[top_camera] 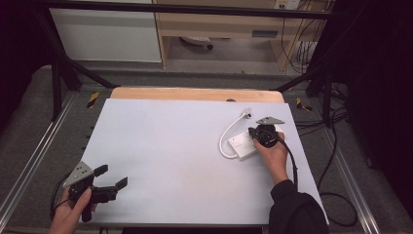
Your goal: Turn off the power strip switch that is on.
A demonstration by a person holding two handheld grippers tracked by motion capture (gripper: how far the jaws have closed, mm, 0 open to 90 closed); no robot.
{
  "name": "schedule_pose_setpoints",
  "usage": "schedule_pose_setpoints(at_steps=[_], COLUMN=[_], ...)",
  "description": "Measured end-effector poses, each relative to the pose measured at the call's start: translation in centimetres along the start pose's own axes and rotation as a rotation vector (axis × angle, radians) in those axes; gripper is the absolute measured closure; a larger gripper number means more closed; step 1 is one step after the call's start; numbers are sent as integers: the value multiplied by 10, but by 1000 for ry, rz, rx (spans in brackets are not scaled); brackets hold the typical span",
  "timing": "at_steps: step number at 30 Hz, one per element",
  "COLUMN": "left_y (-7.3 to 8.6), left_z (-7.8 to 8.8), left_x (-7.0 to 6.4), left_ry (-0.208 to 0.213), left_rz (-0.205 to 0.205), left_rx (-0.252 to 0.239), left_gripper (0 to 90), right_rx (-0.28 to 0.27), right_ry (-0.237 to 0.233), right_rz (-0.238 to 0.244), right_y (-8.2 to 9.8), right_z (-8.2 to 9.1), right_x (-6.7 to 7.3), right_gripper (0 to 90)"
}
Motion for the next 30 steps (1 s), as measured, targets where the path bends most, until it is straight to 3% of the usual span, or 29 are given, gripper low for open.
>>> schedule_pose_setpoints(at_steps=[30], left_y=[0], left_z=[0], left_x=[0], left_ry=[-1], left_rz=[-4], left_rx=[3], left_gripper=[67], right_rx=[-5], right_ry=[8], right_rz=[-2], right_y=[1], right_z=[-2], right_x=[1], right_gripper=[900])
Point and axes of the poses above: each handheld gripper's, and its own axes: z roughly backward along the jaws, y roughly out of its underside, x roughly to its left, the point moved 2 cm from there along -z, roughly forward along the jaws, and after that the axes turned 15 degrees about z, right-handed, at the moved point
